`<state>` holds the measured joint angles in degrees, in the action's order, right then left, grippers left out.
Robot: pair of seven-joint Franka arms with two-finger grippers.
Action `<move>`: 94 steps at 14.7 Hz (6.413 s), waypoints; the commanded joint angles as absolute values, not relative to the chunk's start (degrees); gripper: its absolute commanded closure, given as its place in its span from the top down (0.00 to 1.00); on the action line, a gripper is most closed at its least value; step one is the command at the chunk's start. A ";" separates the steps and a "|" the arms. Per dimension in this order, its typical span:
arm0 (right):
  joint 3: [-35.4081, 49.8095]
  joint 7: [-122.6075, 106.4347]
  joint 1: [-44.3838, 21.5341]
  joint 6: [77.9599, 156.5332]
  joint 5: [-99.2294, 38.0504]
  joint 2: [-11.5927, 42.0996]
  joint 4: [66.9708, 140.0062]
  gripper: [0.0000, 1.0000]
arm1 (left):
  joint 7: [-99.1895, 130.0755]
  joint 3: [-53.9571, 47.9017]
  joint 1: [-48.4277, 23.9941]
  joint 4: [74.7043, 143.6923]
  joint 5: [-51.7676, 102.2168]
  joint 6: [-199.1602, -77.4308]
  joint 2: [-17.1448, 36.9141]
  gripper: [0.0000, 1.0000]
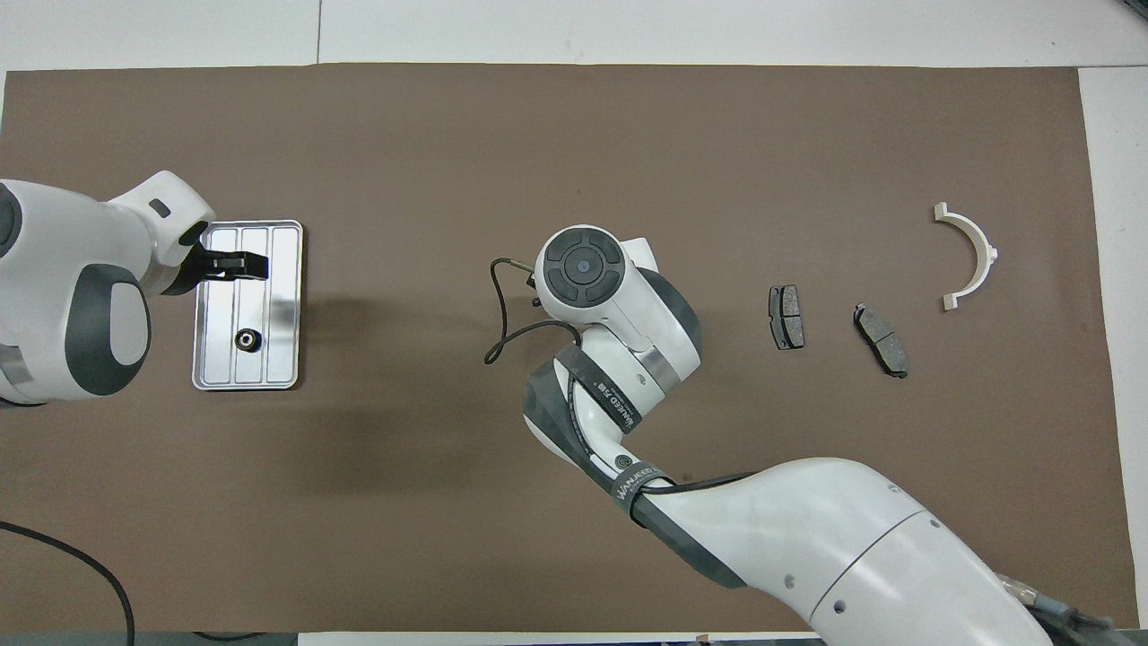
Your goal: Pick bearing gear from pile to tray
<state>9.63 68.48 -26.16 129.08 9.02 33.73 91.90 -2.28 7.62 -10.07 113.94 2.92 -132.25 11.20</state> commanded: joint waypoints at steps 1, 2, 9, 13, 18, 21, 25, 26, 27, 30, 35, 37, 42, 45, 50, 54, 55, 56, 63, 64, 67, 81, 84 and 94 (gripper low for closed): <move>10.20 71.37 -26.19 130.69 10.28 33.75 92.20 0.00 | 0.79 8.44 -11.95 110.66 3.51 -132.70 15.19 0.80; 10.20 71.72 -26.63 130.95 10.54 34.27 92.20 0.00 | 1.92 8.44 -12.21 110.57 3.43 -134.28 16.51 0.80; 10.20 72.51 -26.72 132.54 10.64 34.54 92.72 0.00 | 12.09 8.35 -15.73 104.86 3.78 -134.21 20.21 0.80; 10.20 75.14 -26.54 132.63 10.55 34.63 92.72 0.65 | 29.34 7.91 -15.73 104.59 6.92 -143.86 21.79 0.80; 10.11 75.06 -26.28 131.31 10.46 34.54 91.94 1.00 | 14.51 8.09 -15.03 105.47 7.91 -139.49 21.18 0.83; 10.20 74.88 -25.49 130.09 10.46 34.02 90.97 1.00 | 14.68 8.09 -14.94 105.73 8.26 -140.01 21.09 0.83; 10.20 73.66 -22.86 128.58 10.46 32.79 89.82 1.00 | 13.71 8.26 -15.12 107.14 8.09 -140.80 20.83 0.83; 10.20 72.35 -22.42 128.50 10.46 32.44 89.82 1.00 | 13.62 8.26 -15.03 107.23 8.09 -140.37 20.74 0.83; 10.20 70.59 -21.72 127.89 10.37 31.65 89.82 1.00 | 13.54 8.26 -15.03 107.84 8.09 -140.45 20.66 0.83; 10.20 64.36 -19.35 125.17 10.02 29.10 89.91 1.00 | 14.15 8.17 -14.94 108.02 8.26 -140.10 20.30 0.83; 10.28 48.38 -14.16 118.58 9.58 24.18 89.91 1.00 | 16.70 8.09 -15.38 108.02 9.23 -139.92 20.30 0.84; 10.28 42.22 -11.97 115.85 9.58 22.33 89.91 1.00 | 16.70 8.26 -17.91 108.28 9.05 -139.66 20.30 0.86; 10.37 26.48 -6.34 110.40 9.23 18.03 89.82 1.00 | 25.04 8.70 -28.37 107.94 4.85 -132.82 19.51 0.86; 10.20 17.52 -2.56 108.55 5.89 15.56 89.82 1.00 | 33.37 8.61 -35.31 103.03 1.06 -126.41 19.77 0.86; 10.28 8.97 1.40 103.55 5.80 11.26 89.82 1.00 | 44.19 8.61 -45.43 99.94 0.79 -124.02 20.91 0.85; 10.20 7.47 2.55 100.90 4.57 8.62 89.91 1.00 | 45.88 8.53 -47.20 96.95 0.79 -124.72 25.39 0.83; 10.20 7.38 2.64 100.12 4.57 8.35 89.91 1.00 | 45.88 8.44 -47.20 96.77 0.79 -124.98 25.49 0.83; 10.11 6.86 2.64 99.50 4.57 8.18 89.91 1.00 | 45.88 8.52 -47.20 96.68 0.79 -125.50 25.66 0.83; 10.11 3.16 5.19 93.70 1.76 5.80 89.91 1.00 | 45.88 8.61 -47.02 95.45 0.70 -126.30 26.81 0.80; 10.11 3.25 5.01 92.39 1.76 5.19 89.91 1.00 | 45.88 8.61 -47.02 95.54 0.70 -126.73 26.89 0.79; 10.11 3.25 4.57 89.30 1.67 3.00 89.91 1.00 | 45.88 8.61 -46.85 95.71 0.70 -128.05 27.51 0.75; -0.61 3.25 -5.89 85.42 -0.18 -2.63 91.93 1.00 | 45.88 8.61 -46.49 98.26 -0.09 -131.75 27.60 0.76; 0.00 2.03 -3.79 86.92 -0.09 -2.81 93.34 1.00 | 45.88 8.61 -46.49 99.66 -0.09 -133.32 27.51 0.76; 4.75 1.23 0.79 87.54 -0.09 -2.81 93.87 1.00 | 45.88 8.61 -46.67 103.26 -0.18 -136.93 26.98 0.76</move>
